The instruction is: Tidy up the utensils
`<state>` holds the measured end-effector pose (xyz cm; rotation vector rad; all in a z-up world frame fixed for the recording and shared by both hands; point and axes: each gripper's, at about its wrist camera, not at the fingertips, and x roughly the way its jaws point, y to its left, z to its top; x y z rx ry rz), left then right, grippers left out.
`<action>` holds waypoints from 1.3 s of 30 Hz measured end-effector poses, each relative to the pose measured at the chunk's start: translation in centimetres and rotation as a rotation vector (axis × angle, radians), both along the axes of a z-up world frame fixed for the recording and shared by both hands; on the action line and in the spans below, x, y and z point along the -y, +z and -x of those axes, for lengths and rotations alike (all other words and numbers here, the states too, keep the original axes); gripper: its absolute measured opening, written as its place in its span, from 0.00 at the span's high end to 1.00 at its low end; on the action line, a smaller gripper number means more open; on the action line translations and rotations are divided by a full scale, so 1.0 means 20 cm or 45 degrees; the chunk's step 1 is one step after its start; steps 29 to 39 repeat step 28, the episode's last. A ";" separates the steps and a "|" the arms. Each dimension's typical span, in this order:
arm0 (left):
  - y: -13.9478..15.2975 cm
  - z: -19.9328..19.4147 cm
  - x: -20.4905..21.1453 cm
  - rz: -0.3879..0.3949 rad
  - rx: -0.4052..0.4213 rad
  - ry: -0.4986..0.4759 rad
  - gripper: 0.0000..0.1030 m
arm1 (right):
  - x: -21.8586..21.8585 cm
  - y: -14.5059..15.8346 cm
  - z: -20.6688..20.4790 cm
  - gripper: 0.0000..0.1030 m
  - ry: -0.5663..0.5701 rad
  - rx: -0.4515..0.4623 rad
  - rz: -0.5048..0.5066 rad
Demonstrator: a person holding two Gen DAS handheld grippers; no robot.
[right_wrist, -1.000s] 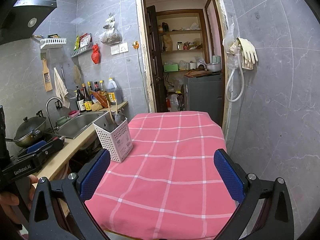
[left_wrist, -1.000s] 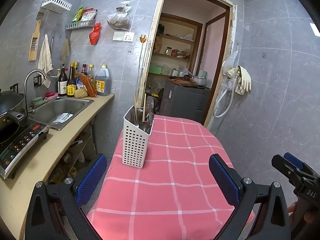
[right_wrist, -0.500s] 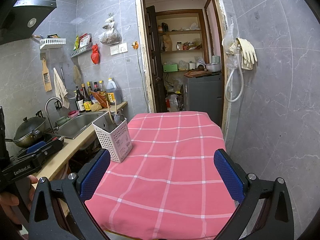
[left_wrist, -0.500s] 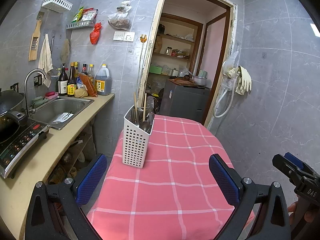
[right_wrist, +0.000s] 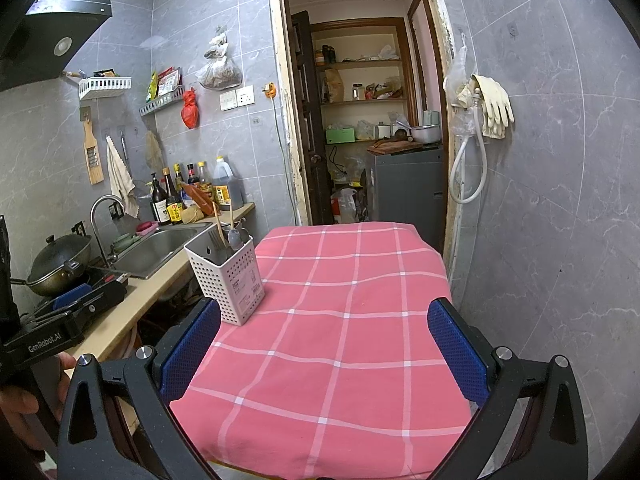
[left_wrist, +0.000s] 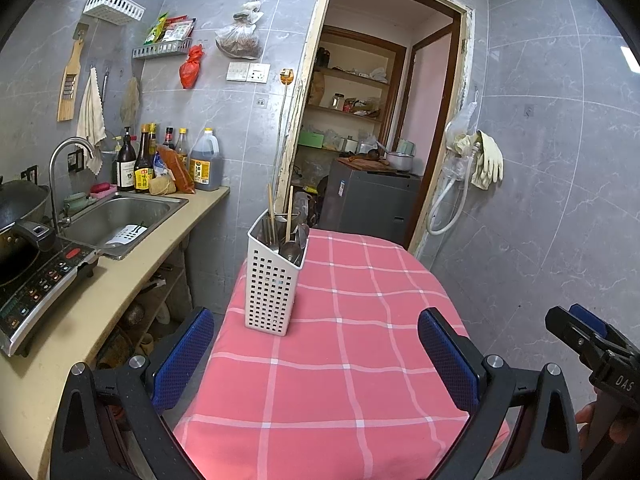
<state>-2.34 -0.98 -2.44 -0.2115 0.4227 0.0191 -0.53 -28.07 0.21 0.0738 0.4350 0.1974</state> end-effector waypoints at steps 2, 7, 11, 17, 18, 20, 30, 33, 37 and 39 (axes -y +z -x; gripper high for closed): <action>0.00 0.00 0.00 -0.001 -0.001 0.000 0.00 | 0.00 0.00 0.00 0.01 0.000 -0.002 -0.001; -0.01 0.00 0.00 -0.013 -0.013 -0.014 0.00 | 0.00 0.00 0.00 0.01 0.003 -0.002 -0.001; -0.02 0.01 0.00 -0.029 -0.014 -0.016 0.00 | 0.00 0.00 0.00 0.01 0.002 -0.002 0.000; -0.02 0.03 -0.01 -0.044 -0.020 -0.011 0.00 | 0.00 -0.01 0.00 0.01 0.006 -0.005 0.002; -0.02 0.03 -0.01 -0.045 -0.020 -0.007 0.00 | 0.00 -0.01 0.00 0.01 0.007 -0.006 0.002; -0.01 0.04 -0.02 -0.042 -0.018 0.002 0.00 | 0.00 -0.01 0.00 0.01 0.006 -0.008 0.003; -0.01 0.03 -0.03 -0.046 -0.025 0.012 0.00 | -0.01 -0.04 0.01 0.01 0.009 -0.019 0.001; -0.01 0.03 -0.03 -0.046 -0.025 0.012 0.00 | -0.01 -0.04 0.01 0.01 0.009 -0.019 0.001; -0.01 0.03 -0.03 -0.046 -0.025 0.012 0.00 | -0.01 -0.04 0.01 0.01 0.009 -0.019 0.001; -0.01 0.03 -0.03 -0.046 -0.025 0.012 0.00 | -0.01 -0.04 0.01 0.01 0.009 -0.019 0.001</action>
